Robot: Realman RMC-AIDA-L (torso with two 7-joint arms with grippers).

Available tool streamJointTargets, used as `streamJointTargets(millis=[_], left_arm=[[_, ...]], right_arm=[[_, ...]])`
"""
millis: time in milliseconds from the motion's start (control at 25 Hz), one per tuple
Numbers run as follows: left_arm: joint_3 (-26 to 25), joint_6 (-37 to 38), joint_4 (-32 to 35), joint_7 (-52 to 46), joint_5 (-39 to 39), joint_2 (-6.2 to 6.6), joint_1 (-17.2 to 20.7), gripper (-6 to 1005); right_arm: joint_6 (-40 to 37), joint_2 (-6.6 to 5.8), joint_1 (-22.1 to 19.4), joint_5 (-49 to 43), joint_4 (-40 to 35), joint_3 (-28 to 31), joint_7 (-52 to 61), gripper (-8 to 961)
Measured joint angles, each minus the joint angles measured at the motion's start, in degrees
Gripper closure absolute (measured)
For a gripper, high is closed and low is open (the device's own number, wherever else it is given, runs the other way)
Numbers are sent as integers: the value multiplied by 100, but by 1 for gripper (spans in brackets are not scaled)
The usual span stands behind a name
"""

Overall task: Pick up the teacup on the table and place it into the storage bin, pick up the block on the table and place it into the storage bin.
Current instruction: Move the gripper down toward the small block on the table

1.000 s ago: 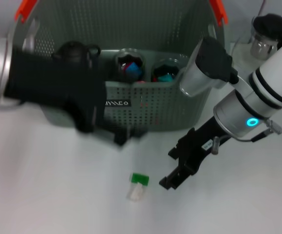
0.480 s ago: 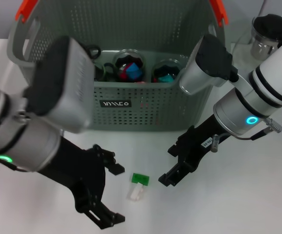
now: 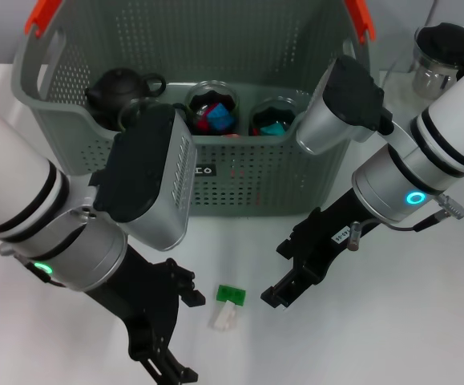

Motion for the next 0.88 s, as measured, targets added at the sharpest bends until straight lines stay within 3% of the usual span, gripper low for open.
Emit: streamJointTargets(millis=[520, 880], left_arm=[[318, -671, -668, 500, 243, 5, -291, 50], [332, -678, -639, -1019, 273, -4, -367, 65]], right_arm=[[-4, -19, -5, -79, -18, 65, 61, 9], [-35, -53, -18, -83, -50, 103, 84, 8]])
